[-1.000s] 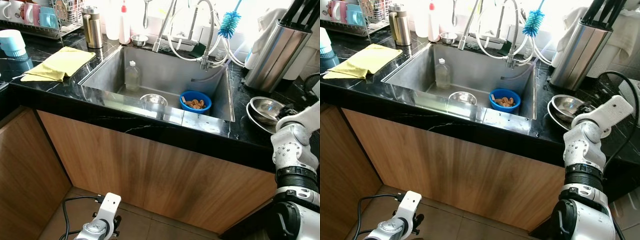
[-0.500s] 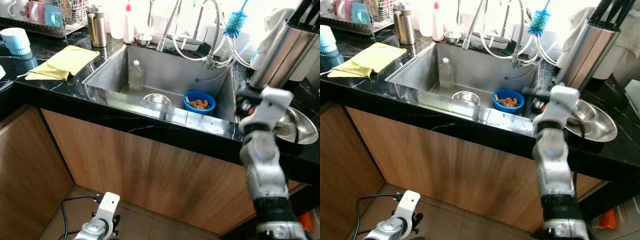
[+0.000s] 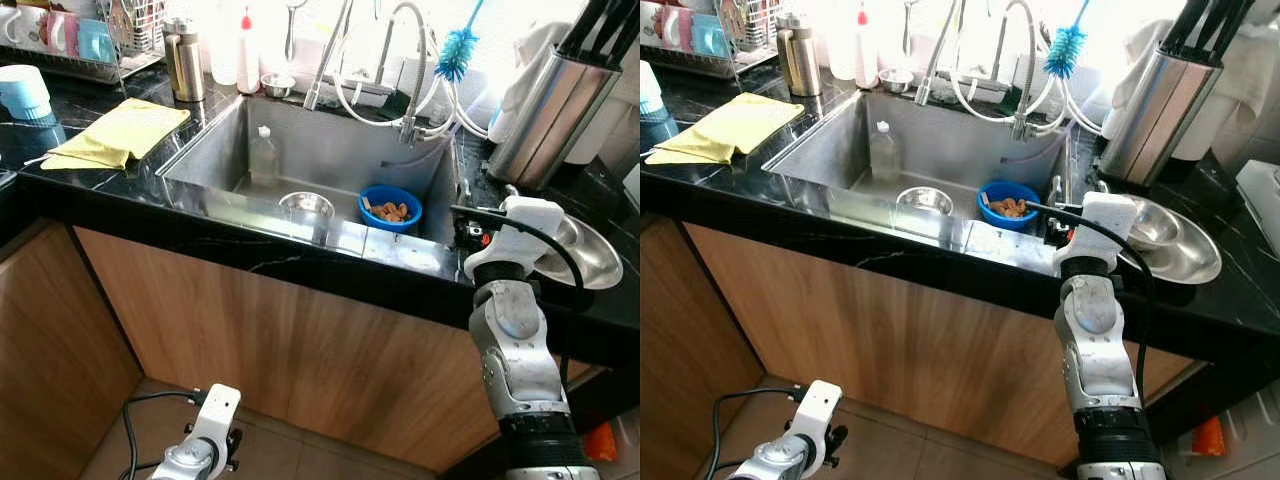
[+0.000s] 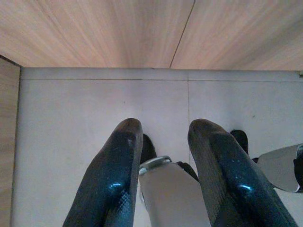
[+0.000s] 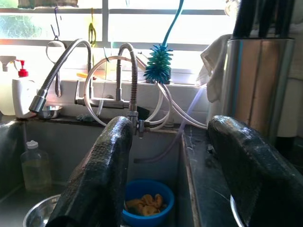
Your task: Kitchen organization
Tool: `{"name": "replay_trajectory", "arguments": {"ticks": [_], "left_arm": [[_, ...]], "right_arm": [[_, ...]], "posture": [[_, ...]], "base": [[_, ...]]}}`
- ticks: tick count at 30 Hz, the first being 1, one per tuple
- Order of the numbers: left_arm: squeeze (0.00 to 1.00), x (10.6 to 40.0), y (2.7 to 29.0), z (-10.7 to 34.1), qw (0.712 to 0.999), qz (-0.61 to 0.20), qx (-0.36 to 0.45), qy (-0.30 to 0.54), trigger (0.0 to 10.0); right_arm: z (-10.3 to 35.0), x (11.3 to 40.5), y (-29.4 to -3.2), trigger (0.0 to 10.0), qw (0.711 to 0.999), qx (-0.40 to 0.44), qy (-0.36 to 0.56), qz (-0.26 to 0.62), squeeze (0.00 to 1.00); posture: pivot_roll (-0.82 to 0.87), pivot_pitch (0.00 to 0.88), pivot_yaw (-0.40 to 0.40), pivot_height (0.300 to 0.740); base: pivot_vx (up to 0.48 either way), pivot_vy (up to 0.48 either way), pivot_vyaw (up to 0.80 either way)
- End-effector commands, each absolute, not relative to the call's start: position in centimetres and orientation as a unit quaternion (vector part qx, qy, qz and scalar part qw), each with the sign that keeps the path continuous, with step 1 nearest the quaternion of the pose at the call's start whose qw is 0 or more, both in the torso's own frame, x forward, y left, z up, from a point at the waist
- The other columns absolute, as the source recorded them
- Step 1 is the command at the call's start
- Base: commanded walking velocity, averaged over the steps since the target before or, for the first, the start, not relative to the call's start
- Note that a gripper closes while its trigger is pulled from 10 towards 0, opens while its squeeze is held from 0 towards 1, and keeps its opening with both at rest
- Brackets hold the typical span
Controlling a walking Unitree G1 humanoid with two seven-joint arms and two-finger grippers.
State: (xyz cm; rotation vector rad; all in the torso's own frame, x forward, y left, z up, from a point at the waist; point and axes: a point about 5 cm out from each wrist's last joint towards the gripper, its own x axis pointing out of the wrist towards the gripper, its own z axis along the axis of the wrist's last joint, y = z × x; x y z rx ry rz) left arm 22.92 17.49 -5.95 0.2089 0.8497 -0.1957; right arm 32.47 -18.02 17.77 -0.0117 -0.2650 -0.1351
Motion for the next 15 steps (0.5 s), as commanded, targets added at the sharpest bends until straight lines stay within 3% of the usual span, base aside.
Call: {"name": "replay_trajectory", "arguments": {"ticks": [1, 15], "left_arm": [[0.00, 22.85, 17.42, -6.00, 0.903, -0.092, 0.096, 0.409, 10.0], [0.00, 22.80, 17.22, -6.04, 0.903, -0.094, 0.096, 0.409, 10.0]], "right_arm": [[18.49, 32.55, -18.19, 10.0, 0.988, -0.008, -0.140, -0.071, 0.00], [18.75, 32.72, -18.40, 10.0, 0.987, -0.010, -0.138, -0.077, 0.00]], "posture": [[0.23, 0.055, -0.129, 0.711], [0.24, 0.042, -0.139, 0.711]], "base": [[0.289, 0.000, 0.00], [0.292, 0.000, 0.00]]}}
